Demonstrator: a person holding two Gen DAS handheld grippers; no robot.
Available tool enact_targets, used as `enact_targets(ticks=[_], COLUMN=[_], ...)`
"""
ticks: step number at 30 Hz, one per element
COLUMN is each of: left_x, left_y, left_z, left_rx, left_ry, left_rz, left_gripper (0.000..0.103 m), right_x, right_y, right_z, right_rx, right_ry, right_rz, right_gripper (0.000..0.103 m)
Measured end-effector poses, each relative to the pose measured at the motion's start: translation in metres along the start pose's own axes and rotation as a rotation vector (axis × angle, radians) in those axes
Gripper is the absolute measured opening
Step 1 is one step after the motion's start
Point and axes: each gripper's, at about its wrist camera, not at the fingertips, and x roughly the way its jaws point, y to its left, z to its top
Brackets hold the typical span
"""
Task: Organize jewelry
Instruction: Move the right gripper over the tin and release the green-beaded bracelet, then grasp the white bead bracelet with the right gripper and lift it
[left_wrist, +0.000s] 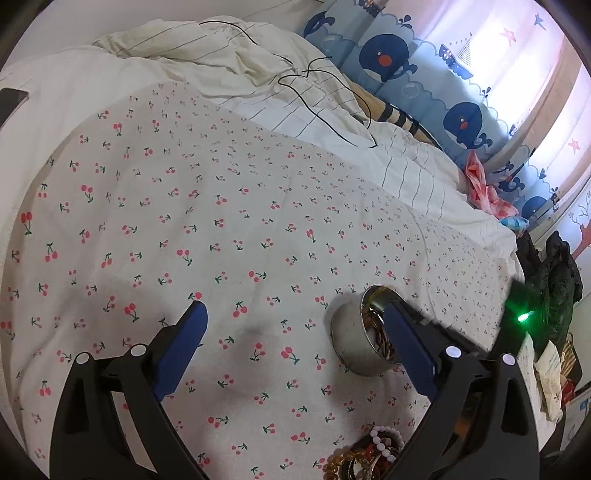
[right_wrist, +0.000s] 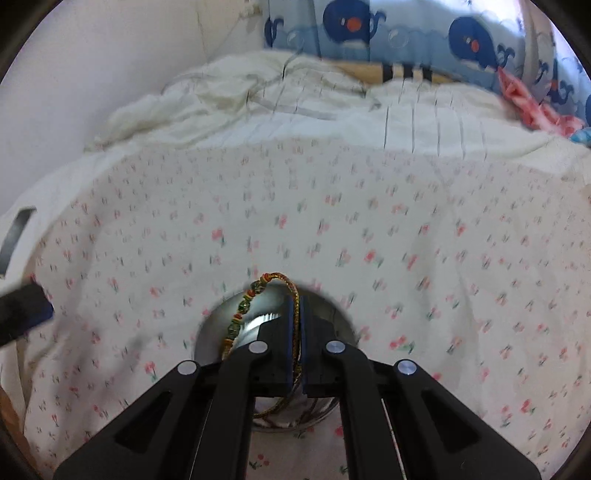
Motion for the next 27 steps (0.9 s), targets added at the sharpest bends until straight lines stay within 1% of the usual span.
enact_targets(ticks=[2,3,4,5,7,9,11,12,15,17,18,21,24,26,27], left_x=[0.001,0.001,0.001,0.002,0.003,0.005,0.008,0.009,0.013,0.016,0.018,0.021,0.021,0.02,0.02], left_y=[0.0,0.0,0.0,-0.002,-0.004,-0.007,-0.013,-0.015,-0.024,-0.03,-0.033,-0.037,-0.039,-0.039,-0.039], left_z=[0.0,-0.001,-0.001,-0.002,-0.004,-0.007,-0.011,-0.012,-0.019,-0.023,-0.026,-0.029,-0.03,-0.03,-0.03], left_rx=[0.0,0.003,0.005,0.011,0.023,0.037,0.062,0.071,0.117,0.148,0.163,0.191,0.199,0.199,0.199], left_ry=[0.003,0.006,0.007,0.01,0.018,0.026,0.04,0.043,0.054,0.063,0.069,0.081,0.08,0.082,0.083], left_rz=[-0.001,0.0,0.001,0.003,0.005,0.008,0.012,0.014,0.029,0.039,0.045,0.051,0.053,0.051,0.051], left_gripper=[0.093,0.093,0.093,0.093,0.093,0.093,0.093,0.093,0.093,0.093,0.093,0.093,0.093,0.093,0.093], right_x=[-0.003,-0.009,-0.025,-0.041,-0.067,-0.095,-0.11,-0.115,-0.117,-0.111,-0.107,-0.101,-0.095,-0.093,-0.092], right_y=[-0.002,-0.005,-0.01,-0.015,-0.025,-0.036,-0.038,-0.037,-0.029,-0.02,-0.014,-0.003,0.004,0.004,0.003], right_z=[-0.007,-0.009,-0.012,-0.016,-0.027,-0.052,-0.076,-0.093,-0.124,-0.128,-0.129,-0.133,-0.137,-0.141,-0.14], right_rx=[-0.007,-0.001,0.012,0.02,0.03,0.022,-0.028,-0.071,-0.161,-0.196,-0.221,-0.271,-0.317,-0.322,-0.316], right_ry=[-0.001,-0.011,-0.052,-0.09,-0.111,-0.114,-0.089,-0.065,-0.016,0.006,0.019,0.041,0.072,0.078,0.075], right_rz=[0.001,0.007,0.018,0.023,0.07,0.182,0.261,0.281,0.284,0.276,0.276,0.263,0.247,0.237,0.23], right_gripper=[0.008,0.028,0.053,0.057,0.058,0.058,0.058,0.058,0.057,0.055,0.049,0.047,0.038,0.033,0.028])
